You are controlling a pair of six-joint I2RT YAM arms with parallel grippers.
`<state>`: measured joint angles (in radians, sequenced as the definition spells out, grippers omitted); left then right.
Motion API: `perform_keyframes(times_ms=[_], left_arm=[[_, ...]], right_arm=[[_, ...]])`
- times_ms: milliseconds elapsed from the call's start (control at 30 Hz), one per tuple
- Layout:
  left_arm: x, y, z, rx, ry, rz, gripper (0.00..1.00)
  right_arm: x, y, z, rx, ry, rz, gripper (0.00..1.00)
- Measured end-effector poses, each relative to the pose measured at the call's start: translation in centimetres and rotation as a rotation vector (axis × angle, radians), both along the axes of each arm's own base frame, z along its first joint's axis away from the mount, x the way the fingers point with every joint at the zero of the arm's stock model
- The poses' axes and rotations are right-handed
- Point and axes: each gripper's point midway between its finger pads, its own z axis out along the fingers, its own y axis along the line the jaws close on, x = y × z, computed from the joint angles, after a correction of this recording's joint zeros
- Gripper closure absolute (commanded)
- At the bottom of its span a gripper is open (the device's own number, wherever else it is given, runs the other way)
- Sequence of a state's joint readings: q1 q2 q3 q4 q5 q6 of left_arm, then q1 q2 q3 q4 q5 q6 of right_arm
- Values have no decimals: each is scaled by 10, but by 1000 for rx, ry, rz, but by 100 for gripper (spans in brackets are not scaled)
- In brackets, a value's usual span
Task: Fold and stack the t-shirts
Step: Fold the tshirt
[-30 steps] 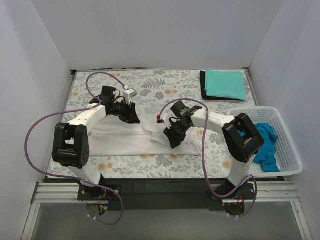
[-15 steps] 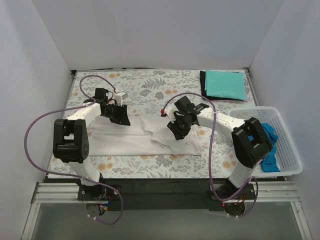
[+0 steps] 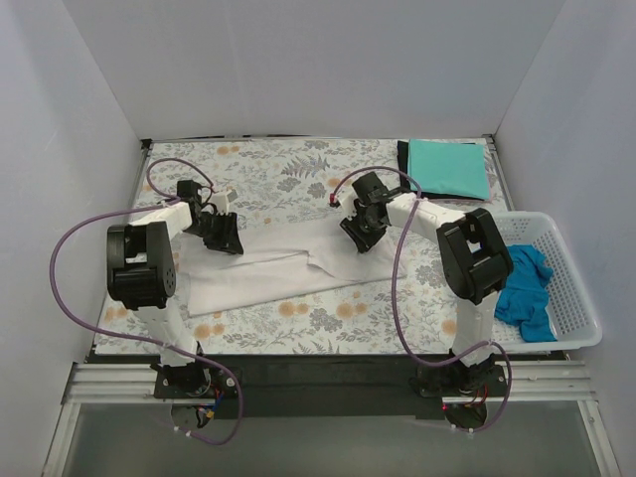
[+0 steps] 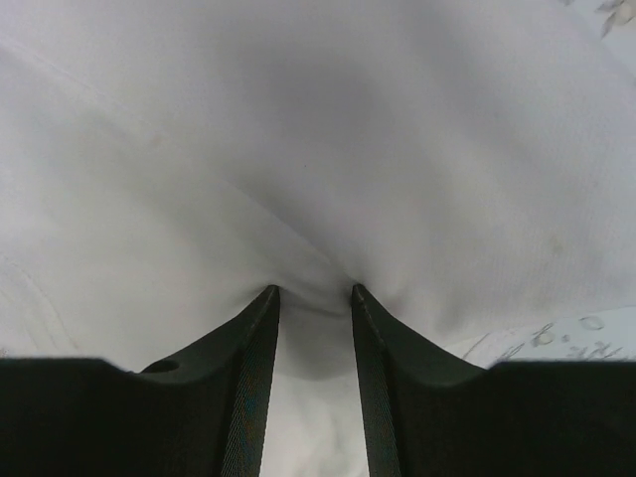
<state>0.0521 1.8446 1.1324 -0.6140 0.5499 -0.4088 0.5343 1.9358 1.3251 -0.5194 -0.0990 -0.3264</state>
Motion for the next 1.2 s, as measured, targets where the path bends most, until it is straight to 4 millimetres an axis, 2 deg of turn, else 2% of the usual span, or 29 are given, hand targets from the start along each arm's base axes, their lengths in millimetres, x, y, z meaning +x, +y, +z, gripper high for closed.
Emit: perform_keyframes(times_ms=[133, 200, 267, 400, 467, 500, 533, 600, 733, 833, 933, 1033, 1133, 1200], left_arm=[[1, -1, 1, -17, -5, -13, 69], [1, -3, 3, -28, -16, -30, 69], [-1, -5, 7, -41, -34, -46, 68], [-8, -8, 29, -52, -121, -105, 66], [-9, -8, 44, -36, -192, -148, 66], [-9, -9, 51, -22, -230, -175, 66], [-8, -10, 57, -6, -266, -203, 67], [-7, -17, 62, 32, -318, -271, 67], [-14, -41, 45, 120, -332, -412, 69], [-20, -55, 22, 183, -289, -484, 71], [-28, -57, -1, 251, -230, -524, 73], [-32, -64, -5, 319, -247, -569, 76], [-46, -81, -6, 362, -268, -629, 78], [-64, -102, -7, 368, -275, -687, 78]], right_arm=[[43, 9, 0, -42, -72, 15, 57], [80, 21, 2, -59, -143, 32, 56], [127, 34, 6, -84, -243, 51, 56], [216, 54, 12, -137, -491, 63, 52], [242, 56, 18, -166, -587, 62, 43], [248, 57, 21, -170, -614, 61, 39], [252, 57, 23, -174, -634, 68, 33], [255, 57, 29, -167, -667, 72, 29], [236, 49, 45, -152, -663, 80, 21], [226, 46, 84, -109, -702, 65, 18], [216, 43, 132, -59, -758, 40, 18], [202, 39, 175, -1, -799, 15, 17], [188, 29, 196, 44, -789, -8, 17], [179, 17, 194, 61, -744, -26, 17]])
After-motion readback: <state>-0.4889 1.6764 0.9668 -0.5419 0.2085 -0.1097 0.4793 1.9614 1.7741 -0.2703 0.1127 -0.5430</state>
